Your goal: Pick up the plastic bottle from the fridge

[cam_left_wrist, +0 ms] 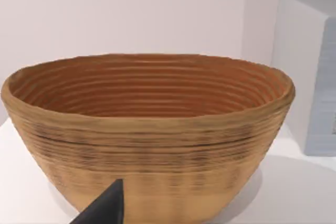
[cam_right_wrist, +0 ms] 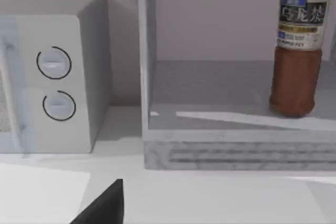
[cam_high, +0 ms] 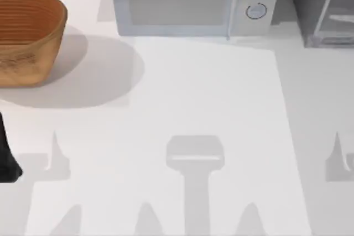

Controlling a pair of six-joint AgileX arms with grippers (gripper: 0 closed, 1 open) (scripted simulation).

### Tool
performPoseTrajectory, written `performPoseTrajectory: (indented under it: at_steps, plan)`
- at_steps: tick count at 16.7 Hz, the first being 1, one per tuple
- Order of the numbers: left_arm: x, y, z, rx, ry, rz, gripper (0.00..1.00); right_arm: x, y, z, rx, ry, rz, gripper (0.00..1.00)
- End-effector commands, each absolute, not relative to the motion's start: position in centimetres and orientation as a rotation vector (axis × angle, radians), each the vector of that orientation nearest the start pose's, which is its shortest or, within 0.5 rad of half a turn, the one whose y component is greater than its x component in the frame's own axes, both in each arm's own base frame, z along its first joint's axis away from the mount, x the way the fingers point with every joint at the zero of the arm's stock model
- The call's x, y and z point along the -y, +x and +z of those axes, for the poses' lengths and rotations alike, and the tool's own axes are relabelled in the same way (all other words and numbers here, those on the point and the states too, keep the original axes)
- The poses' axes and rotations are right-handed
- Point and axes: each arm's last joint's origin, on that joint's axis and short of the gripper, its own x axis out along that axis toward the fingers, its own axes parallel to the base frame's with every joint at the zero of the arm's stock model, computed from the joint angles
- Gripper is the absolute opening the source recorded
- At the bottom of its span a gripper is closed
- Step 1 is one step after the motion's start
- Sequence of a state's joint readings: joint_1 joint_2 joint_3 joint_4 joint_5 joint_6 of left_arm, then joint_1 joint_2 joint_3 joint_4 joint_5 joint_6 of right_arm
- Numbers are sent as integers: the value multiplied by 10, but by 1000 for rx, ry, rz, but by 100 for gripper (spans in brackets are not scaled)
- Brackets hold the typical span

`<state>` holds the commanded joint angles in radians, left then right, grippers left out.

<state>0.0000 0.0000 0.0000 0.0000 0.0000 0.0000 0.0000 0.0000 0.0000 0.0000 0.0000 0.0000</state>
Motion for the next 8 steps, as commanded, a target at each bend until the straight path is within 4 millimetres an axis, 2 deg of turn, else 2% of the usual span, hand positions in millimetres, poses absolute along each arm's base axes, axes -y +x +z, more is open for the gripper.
performPoseTrajectory:
  at_steps: [4,8]
  plan:
    - [1,106,160,0,0,0,100,2,107,163,8,0,0,100]
    - [1,106,160,0,0,0,100,9,119,177,40,-5,-2,100]
